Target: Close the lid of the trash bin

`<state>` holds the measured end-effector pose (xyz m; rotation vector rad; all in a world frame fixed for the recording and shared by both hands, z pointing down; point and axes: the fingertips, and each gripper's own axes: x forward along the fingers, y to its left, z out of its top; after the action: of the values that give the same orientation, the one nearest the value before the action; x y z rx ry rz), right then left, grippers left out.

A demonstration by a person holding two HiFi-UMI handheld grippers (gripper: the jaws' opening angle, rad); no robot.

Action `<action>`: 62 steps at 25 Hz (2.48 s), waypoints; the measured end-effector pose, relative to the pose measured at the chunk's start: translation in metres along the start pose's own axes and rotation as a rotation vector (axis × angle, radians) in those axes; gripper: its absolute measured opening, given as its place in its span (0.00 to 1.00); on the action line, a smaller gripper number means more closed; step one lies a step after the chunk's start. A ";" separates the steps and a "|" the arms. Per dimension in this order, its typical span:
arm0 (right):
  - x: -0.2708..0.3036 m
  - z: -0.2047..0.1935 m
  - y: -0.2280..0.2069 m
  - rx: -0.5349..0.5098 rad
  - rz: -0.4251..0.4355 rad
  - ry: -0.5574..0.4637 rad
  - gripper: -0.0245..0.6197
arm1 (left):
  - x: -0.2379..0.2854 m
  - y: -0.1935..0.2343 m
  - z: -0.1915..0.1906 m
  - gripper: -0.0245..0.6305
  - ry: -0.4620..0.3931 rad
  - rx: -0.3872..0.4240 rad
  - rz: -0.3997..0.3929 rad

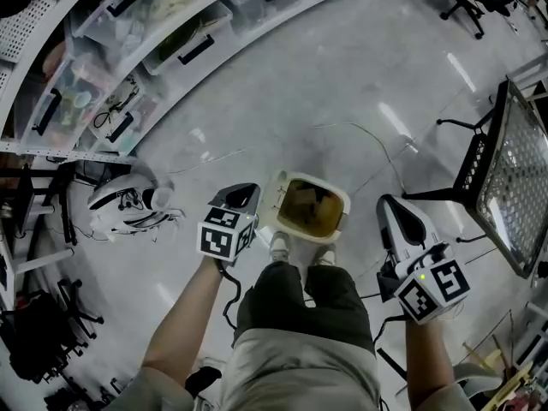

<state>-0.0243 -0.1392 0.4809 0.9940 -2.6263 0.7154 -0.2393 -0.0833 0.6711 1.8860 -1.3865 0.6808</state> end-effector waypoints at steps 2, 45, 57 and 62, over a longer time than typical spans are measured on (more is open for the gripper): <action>0.002 -0.020 -0.014 0.019 -0.018 0.013 0.04 | 0.018 0.005 -0.015 0.04 0.025 -0.034 -0.003; -0.064 -0.245 -0.170 0.386 -0.347 0.135 0.04 | 0.286 -0.207 -0.195 0.04 0.497 0.167 -0.458; -0.092 -0.117 -0.142 0.271 -0.333 0.009 0.04 | 0.184 -0.195 -0.068 0.04 0.300 0.160 -0.392; -0.109 -0.042 -0.115 0.180 -0.309 -0.064 0.04 | 0.127 -0.192 0.006 0.04 0.168 0.177 -0.363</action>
<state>0.1359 -0.1318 0.5159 1.4552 -2.4103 0.8636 -0.0181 -0.1265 0.7202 2.0929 -0.8708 0.7746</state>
